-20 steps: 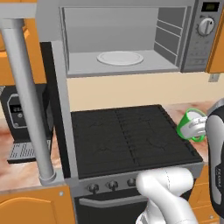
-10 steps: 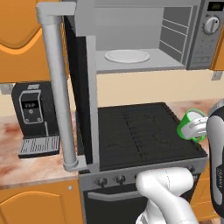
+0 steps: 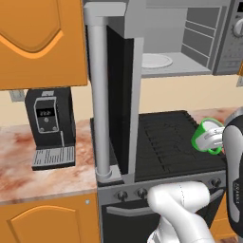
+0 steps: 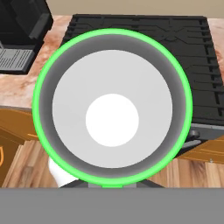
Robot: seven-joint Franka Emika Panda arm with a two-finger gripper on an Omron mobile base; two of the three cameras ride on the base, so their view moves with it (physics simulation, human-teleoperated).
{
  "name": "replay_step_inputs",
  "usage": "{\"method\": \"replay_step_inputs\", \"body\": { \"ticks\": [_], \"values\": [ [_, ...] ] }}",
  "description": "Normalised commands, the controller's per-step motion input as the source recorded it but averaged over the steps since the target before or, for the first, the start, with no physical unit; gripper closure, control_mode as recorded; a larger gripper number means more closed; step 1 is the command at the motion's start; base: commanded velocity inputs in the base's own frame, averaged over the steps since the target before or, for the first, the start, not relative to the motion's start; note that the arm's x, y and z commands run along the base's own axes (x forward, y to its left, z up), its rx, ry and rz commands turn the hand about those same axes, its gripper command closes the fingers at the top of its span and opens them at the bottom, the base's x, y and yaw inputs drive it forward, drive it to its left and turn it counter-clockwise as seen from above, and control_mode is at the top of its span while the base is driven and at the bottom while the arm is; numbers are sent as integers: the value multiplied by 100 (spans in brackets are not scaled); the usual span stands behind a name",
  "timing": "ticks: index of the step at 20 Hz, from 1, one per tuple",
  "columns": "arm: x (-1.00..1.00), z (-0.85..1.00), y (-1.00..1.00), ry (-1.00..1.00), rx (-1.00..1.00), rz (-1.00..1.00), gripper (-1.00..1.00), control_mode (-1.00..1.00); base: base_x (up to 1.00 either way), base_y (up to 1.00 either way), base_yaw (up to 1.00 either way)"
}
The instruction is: Pick the mug from the counter and place it inside the microwave. Then close the microwave.
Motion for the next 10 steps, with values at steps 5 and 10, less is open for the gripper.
{"method": "replay_step_inputs", "body": {
  "ticks": [5, 10],
  "values": [
    [0, 0, 0, 0, 0, 0, 100, 100, 0, -20, 0],
    [0, 0, 0, 0, 0, 0, 100, 100, 0, -3, 0]
  ]
}}
